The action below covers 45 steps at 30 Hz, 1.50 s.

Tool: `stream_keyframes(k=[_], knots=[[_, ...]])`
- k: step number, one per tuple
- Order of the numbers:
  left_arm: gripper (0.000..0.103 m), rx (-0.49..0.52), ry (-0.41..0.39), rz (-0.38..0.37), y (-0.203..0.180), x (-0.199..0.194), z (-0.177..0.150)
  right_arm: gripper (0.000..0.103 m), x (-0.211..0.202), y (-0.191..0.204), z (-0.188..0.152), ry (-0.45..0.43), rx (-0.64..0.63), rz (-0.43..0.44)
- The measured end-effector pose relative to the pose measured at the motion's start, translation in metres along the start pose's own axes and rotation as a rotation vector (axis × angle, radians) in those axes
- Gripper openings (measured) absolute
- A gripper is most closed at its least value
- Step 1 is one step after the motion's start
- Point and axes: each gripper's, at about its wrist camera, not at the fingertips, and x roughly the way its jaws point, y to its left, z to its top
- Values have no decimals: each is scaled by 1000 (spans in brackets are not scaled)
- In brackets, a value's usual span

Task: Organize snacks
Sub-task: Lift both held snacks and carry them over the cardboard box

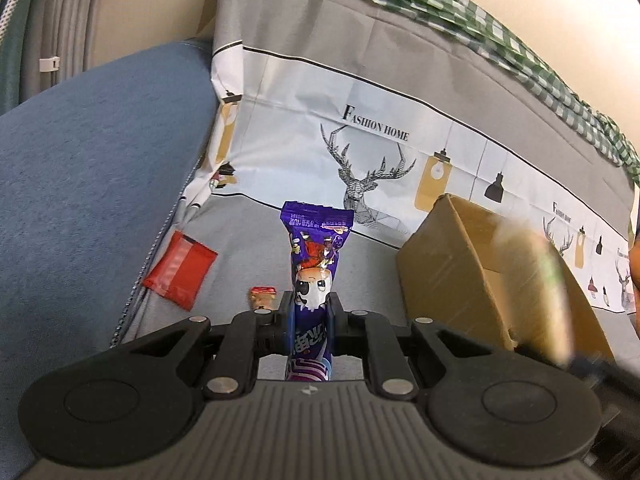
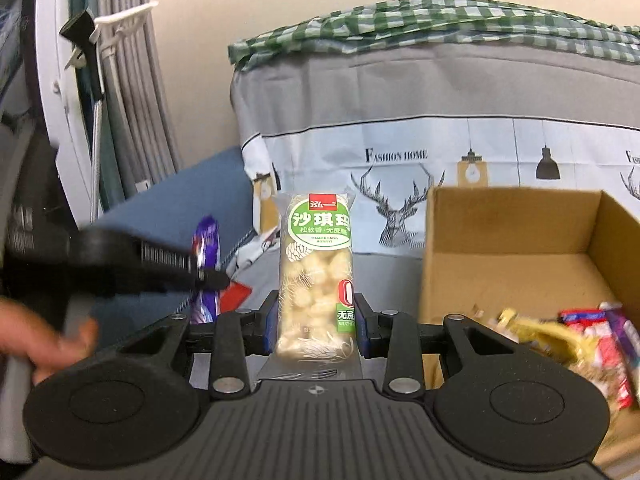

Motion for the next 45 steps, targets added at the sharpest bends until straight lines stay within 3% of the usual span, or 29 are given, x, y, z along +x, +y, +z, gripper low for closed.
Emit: stream_keyframes(k=[7, 10, 13, 15, 28, 37, 45], knots=[[16, 33, 4, -16, -17, 4, -3, 38, -21, -33, 46, -60, -56, -13], [16, 48, 4, -22, -24, 7, -4, 38, -17, -56, 40, -69, -22, -75], [16, 49, 3, -36, -29, 9, -4, 38, -16, -75, 33, -16, 48, -110], [16, 51, -2, -45, -34, 10, -4, 37, -26, -83, 37, -44, 66, -115], [16, 101, -65, -115, -72, 8, -6, 37, -56, -125, 39, -75, 46, -222], [16, 118, -62, -191, -111, 15, -13, 37, -75, -152, 32, -82, 74, -328], [16, 150, -86, -212, -126, 17, -15, 37, -77, -167, 27, -77, 106, -364]])
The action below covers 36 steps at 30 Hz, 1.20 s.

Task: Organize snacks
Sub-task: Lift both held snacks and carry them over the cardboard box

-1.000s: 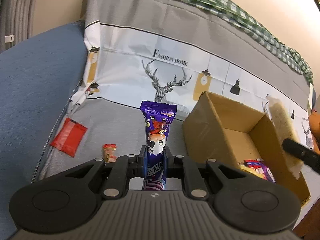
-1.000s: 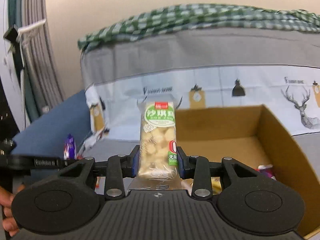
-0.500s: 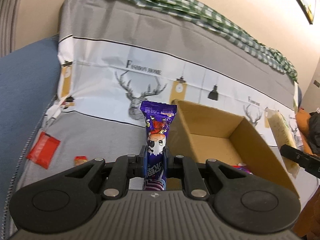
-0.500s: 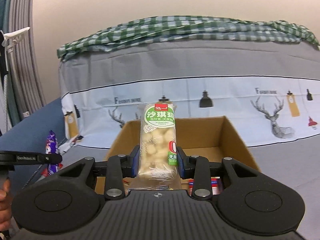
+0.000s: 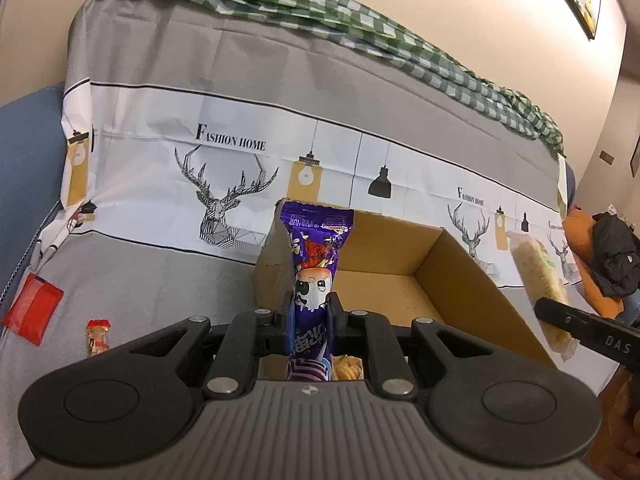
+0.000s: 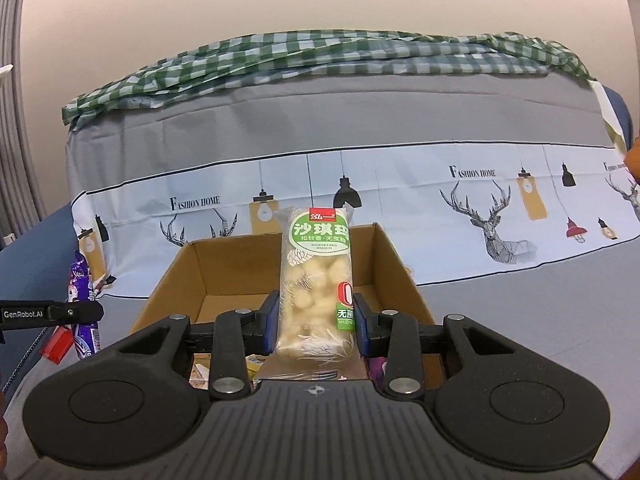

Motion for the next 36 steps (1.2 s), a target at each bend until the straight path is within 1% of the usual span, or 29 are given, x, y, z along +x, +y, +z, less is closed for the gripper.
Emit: stream_keyframes(k=[8, 12, 14, 17, 22, 25, 32, 36], knots=[[16, 9, -76, -31, -12, -12, 0, 37, 4, 4, 0, -6, 15, 9], [16, 23, -104, -63, -29, -16, -5, 37, 5, 5, 1, -6, 23, 24], [16, 41, -115, -91, -40, -17, -9, 38, 5, 6, 2, -8, 22, 22], [16, 71, -100, -119, -55, -13, -15, 37, 4, 7, 2, -18, 20, 19], [16, 64, -53, -158, -69, -2, -28, 37, 3, 5, 2, -32, 9, 3], [16, 87, -40, -173, -77, 1, -33, 37, 4, 6, 3, -30, 10, -4], [16, 87, -9, -200, -78, 7, -36, 37, 4, 10, 3, -41, -10, -12], [16, 89, -7, -200, -77, 8, -36, 37, 4, 11, 3, -47, -12, -16]])
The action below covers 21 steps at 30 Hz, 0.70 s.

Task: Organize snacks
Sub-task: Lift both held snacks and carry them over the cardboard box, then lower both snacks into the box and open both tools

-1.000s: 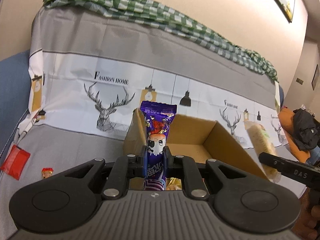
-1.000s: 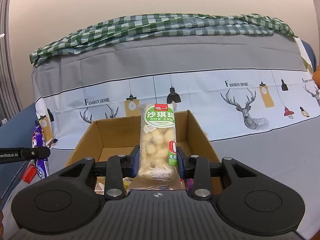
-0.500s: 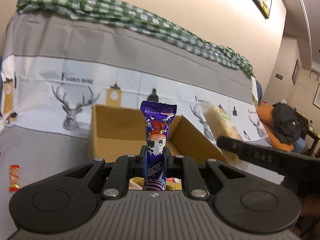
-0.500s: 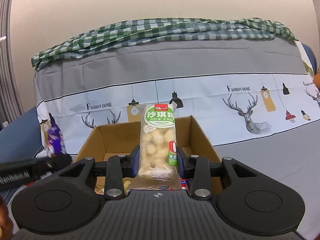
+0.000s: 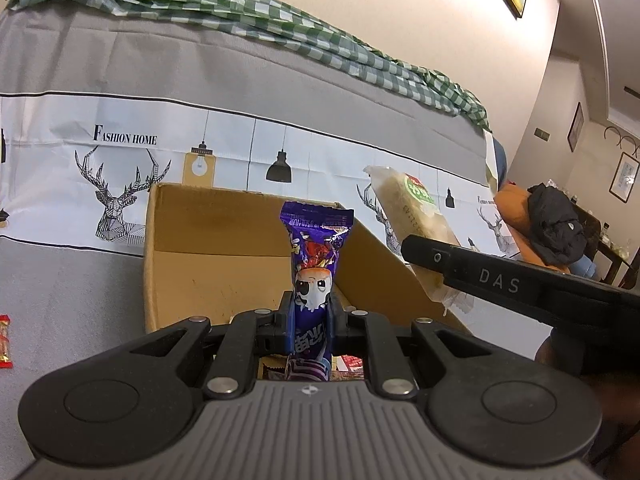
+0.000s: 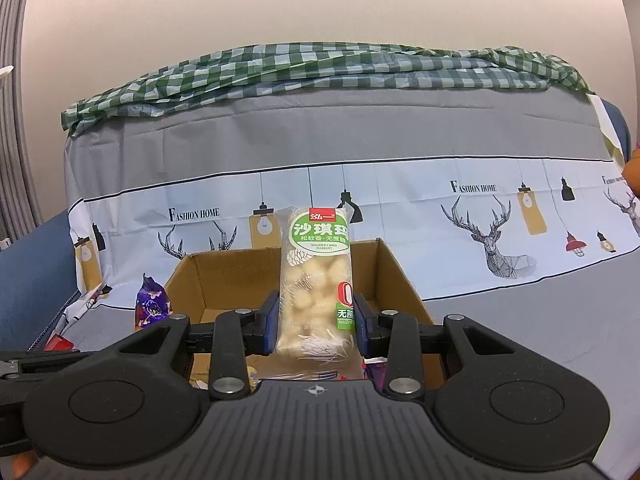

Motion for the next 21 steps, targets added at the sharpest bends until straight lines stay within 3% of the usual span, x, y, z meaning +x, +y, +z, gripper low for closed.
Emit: stream_keyframes(k=[21], knots=[[17, -14, -20, -21, 1, -2, 2, 38, -9, 11, -1, -71, -53, -6]])
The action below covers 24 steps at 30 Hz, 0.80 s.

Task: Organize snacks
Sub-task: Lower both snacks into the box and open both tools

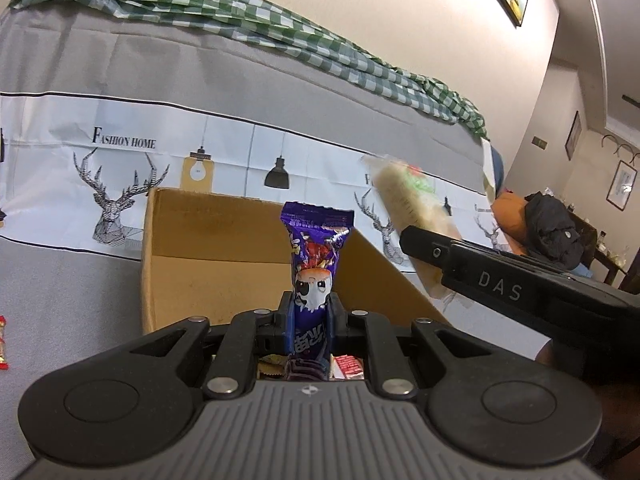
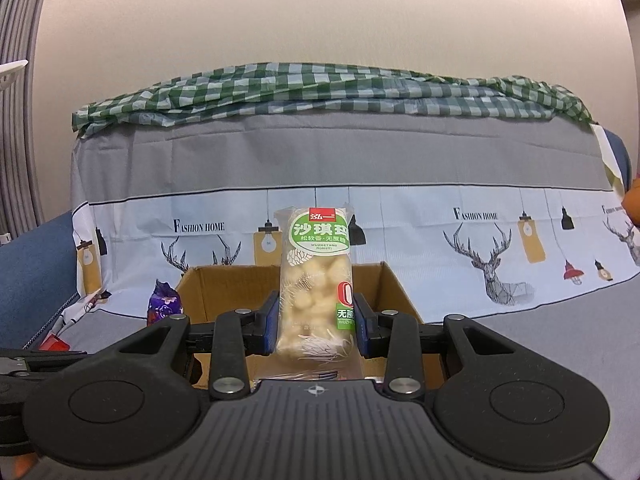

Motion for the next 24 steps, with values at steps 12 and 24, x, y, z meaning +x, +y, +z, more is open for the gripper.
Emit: stream_keyframes(k=[12, 24], knots=[[43, -25, -5, 64, 28, -12, 5, 67, 5, 8, 6, -19, 59, -51], [17, 108, 109, 179, 120, -62, 30, 69, 12, 66, -4, 27, 135, -29]])
